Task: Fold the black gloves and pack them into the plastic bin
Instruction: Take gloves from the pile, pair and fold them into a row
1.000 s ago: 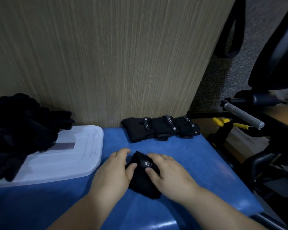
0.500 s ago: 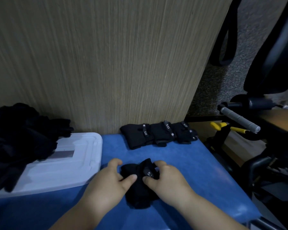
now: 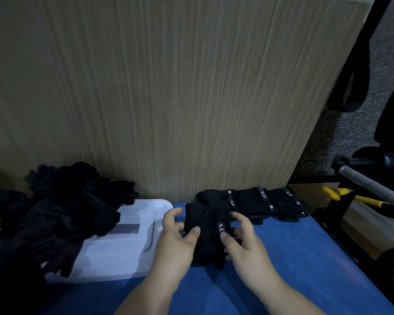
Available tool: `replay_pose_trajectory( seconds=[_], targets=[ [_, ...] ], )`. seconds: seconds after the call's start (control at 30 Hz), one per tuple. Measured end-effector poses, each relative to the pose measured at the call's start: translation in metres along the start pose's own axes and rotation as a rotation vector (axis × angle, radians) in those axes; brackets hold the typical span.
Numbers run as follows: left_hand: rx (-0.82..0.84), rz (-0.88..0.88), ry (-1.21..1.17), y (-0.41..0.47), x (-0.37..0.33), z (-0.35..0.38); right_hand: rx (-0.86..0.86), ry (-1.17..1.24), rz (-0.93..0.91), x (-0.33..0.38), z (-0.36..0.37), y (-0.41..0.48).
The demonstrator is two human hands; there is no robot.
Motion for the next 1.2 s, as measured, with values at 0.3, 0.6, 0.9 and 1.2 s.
replay_pose_trajectory(
  seconds=[0.3, 0.6, 0.9, 1.2],
  targets=[
    [-0.092, -0.056, -0.023, 0.035, 0.003, -0.016, -0.081, -0.103, -0.127, 0.035, 0.02, 0.042],
    [0.014, 0.048, 0.565, 0.078, -0.002, -0.015, -0.129, -0.449, -0.207, 0.046, 0.041, 0.079],
    [0.088, 0.535, 0.981, 0.091, -0.011, 0.006, -0.326, -0.843, -0.435, 0.028, 0.035, 0.097],
    [0.477, 0.346, 1.227, 0.089, 0.015, 0.031, -0.067, -1.093, -0.271, 0.001, 0.017, 0.114]
  ],
)
Point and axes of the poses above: each hand's wrist, its own y-axis towards the middle knuckle, its own z-axis out of the palm, x = y × z, the point moved 5 cm from there along y, towards the middle knuckle, and after that the axes turned 9 degrees about z, right-handed, at the moved point
